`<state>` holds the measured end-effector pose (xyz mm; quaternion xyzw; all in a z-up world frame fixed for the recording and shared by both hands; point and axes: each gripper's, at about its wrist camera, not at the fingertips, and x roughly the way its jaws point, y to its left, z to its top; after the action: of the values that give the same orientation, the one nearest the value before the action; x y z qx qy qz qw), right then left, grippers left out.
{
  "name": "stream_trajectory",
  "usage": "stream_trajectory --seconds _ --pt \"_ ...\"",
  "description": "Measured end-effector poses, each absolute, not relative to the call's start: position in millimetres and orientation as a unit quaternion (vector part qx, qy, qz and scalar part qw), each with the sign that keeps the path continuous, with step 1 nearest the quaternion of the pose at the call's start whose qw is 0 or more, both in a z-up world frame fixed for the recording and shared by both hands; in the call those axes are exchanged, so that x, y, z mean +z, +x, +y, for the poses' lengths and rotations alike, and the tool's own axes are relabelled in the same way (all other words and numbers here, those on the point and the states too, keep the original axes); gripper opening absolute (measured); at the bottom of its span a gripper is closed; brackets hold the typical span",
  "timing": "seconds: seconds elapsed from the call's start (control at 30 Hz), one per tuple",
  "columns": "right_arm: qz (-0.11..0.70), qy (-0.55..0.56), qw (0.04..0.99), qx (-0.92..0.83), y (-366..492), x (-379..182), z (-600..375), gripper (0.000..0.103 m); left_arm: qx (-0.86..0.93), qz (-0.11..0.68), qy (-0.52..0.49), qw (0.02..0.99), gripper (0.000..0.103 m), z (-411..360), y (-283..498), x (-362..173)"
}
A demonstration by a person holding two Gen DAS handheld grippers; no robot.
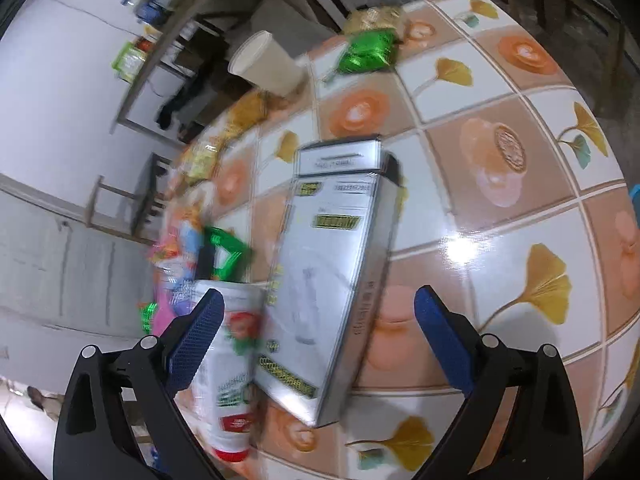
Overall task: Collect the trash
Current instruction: 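Grasp the white bottle with the right gripper and lift it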
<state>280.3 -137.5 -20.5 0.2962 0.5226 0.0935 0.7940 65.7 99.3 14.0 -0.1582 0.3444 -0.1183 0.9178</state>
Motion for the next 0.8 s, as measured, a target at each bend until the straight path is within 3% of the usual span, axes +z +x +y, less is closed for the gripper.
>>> stream_trajectory --seconds 0.3,0.5,0.67,0.73,0.8 --pt "0.540 0.247 0.767 0.241 268 -1 -66 0.093 -0.139 0.369 -0.223 0.891 0.083 121 107 -10" --pt "0.577 0.252 0.733 0.259 268 -22 -39 0.075 -0.166 0.403 -0.256 0.863 0.067 121 146 -29" --pt "0.588 0.261 0.718 0.267 263 -35 -36 0.074 -0.191 0.435 -0.262 0.840 0.067 115 160 -45" --pt "0.591 0.270 0.711 0.268 261 -40 -37 0.073 -0.194 0.442 -0.259 0.837 0.062 111 163 -49" --pt "0.597 0.282 0.701 0.269 259 -47 -38 0.067 -0.192 0.447 -0.250 0.837 0.055 106 164 -51"
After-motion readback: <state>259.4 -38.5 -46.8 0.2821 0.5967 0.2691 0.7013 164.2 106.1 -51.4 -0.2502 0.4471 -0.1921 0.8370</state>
